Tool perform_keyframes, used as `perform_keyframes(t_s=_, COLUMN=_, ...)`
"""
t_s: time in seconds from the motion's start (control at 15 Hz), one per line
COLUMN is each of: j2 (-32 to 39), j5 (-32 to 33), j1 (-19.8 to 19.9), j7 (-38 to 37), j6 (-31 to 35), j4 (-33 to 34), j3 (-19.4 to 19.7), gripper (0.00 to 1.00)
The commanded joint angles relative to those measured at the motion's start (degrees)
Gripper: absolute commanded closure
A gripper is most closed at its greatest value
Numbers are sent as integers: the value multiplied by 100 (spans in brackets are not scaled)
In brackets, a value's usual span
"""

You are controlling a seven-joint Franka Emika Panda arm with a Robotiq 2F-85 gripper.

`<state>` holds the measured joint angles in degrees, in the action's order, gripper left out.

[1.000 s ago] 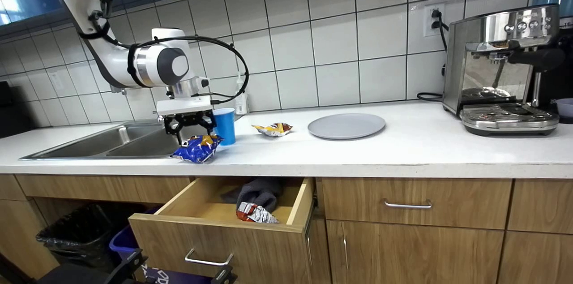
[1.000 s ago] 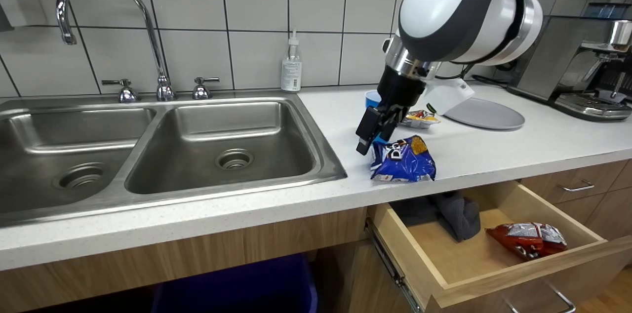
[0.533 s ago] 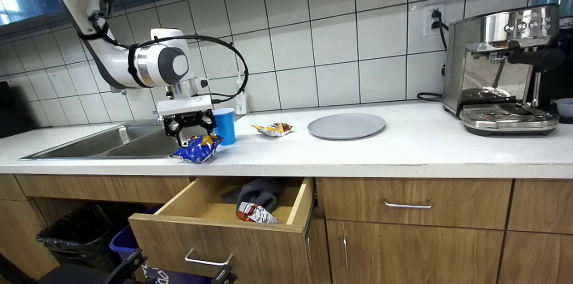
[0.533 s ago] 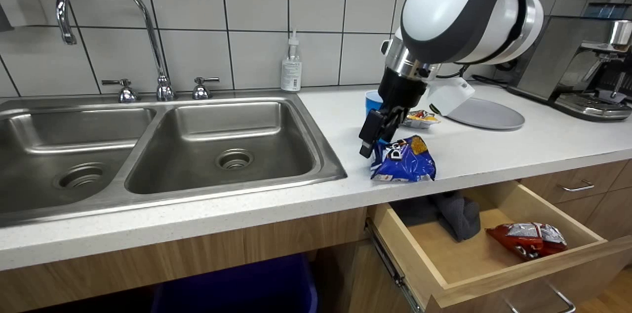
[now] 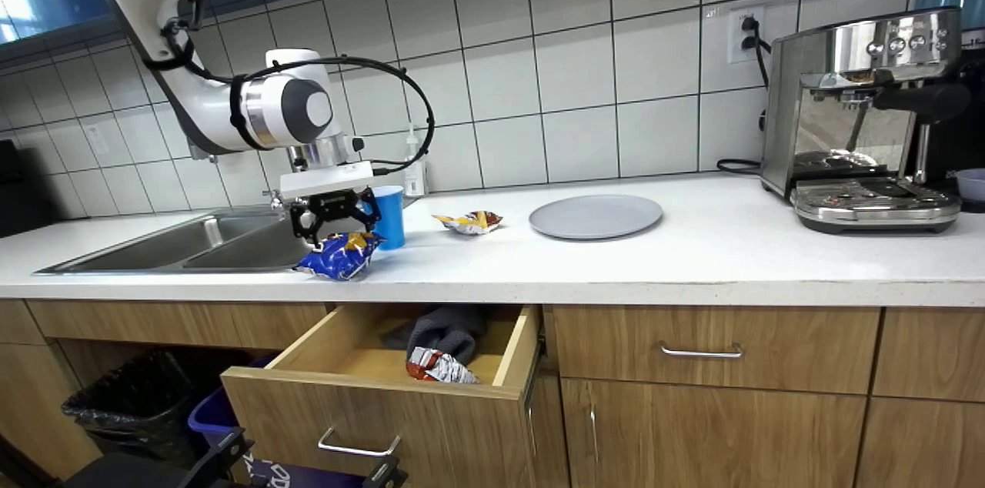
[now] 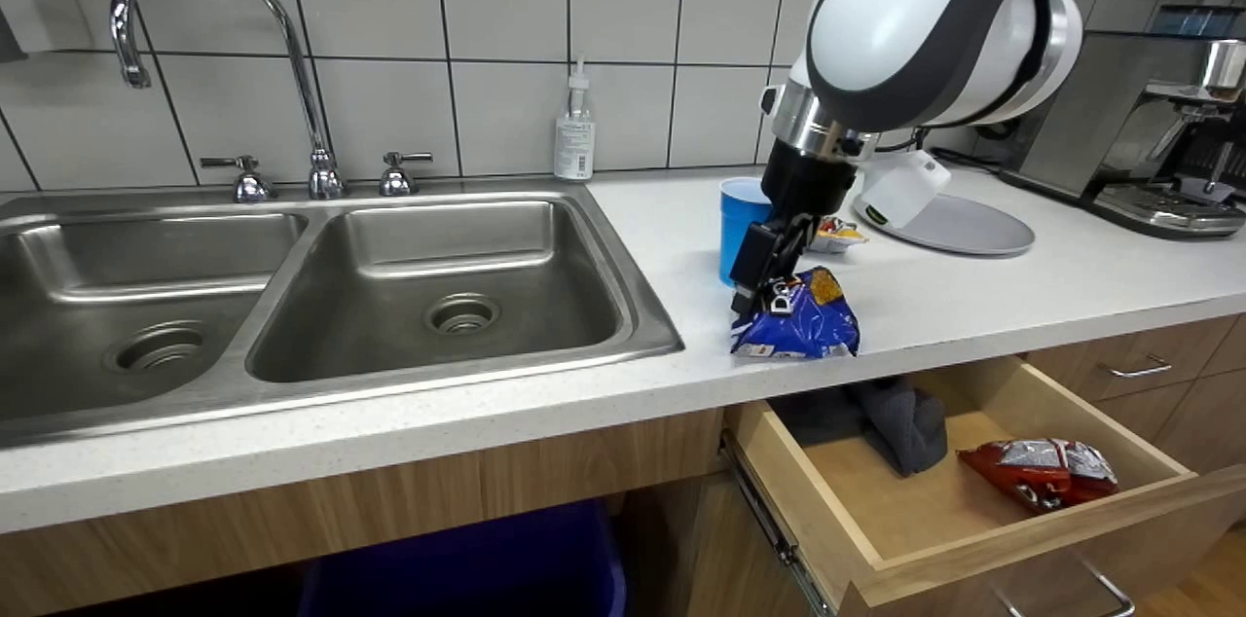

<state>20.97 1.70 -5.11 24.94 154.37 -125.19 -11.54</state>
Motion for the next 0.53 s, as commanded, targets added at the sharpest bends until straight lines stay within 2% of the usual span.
perform_keyframes(t_s=0.0, j2=-76, j5=226, j1=74, j7=-18, j6=-179, j4=-10, j3=65, gripper=0)
perform_keyframes(t_s=0.47, j2=6, j5=243, j1=130, j7=25, j6=-143, j4=-35, j3=100, gripper=0)
